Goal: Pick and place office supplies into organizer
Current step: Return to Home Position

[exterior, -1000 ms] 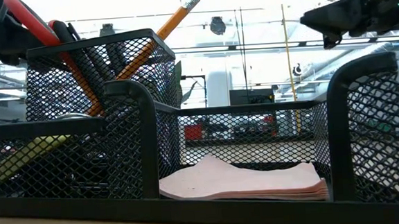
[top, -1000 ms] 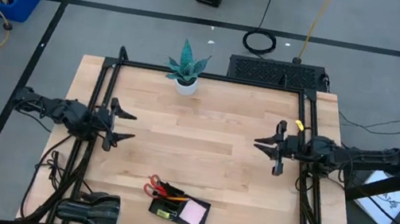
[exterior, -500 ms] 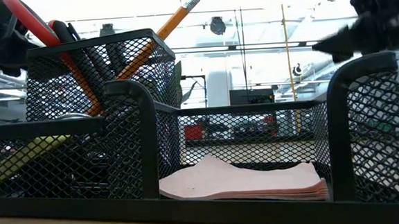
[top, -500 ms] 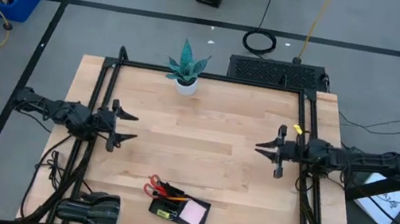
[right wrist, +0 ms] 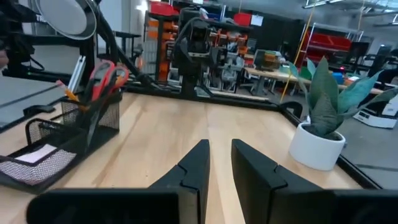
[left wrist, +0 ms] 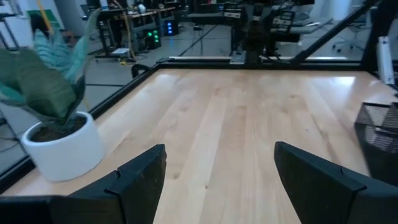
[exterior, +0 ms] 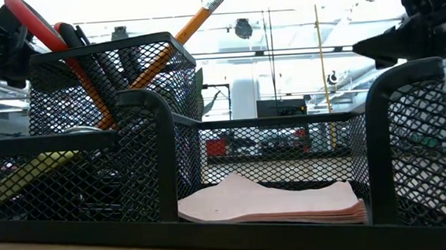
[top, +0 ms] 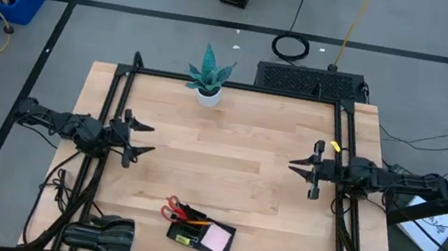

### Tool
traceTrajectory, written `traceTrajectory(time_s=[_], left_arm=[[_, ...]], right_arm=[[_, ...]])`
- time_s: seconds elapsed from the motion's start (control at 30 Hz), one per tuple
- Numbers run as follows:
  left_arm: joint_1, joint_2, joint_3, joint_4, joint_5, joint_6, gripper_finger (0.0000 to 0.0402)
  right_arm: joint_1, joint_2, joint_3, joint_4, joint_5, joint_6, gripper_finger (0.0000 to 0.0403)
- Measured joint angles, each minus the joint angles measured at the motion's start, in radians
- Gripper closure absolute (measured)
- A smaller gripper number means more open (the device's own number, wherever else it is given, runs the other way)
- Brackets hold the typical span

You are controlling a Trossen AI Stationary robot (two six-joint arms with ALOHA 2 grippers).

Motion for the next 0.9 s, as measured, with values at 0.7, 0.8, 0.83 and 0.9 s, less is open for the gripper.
traceTrajectory(time_s=[0.7, 0.8, 0.83, 0.9], left_arm=[[0.0, 0.005, -0.002, -0.046, -0.037, -0.095, 0.0103], [0.0, 0.006, -0.002, -0.041, -0.037, -0.099, 0.0105], [0.0, 0.006, -0.002, -0.041, -0.036, -0.1, 0.0105], [0.0, 0.006, -0.002, -0.039, -0.036, -0.1, 0.0105]], right_arm=[[0.0, -0.03, -0.003, 0.091, 0.109, 0.163, 0.0344], [0.0, -0.03, -0.003, 0.118, 0.108, 0.163, 0.0344], [0.0, -0.03, -0.003, 0.119, 0.108, 0.163, 0.0344], [0.0, -0.03, -0.003, 0.114, 0.108, 0.163, 0.0344]])
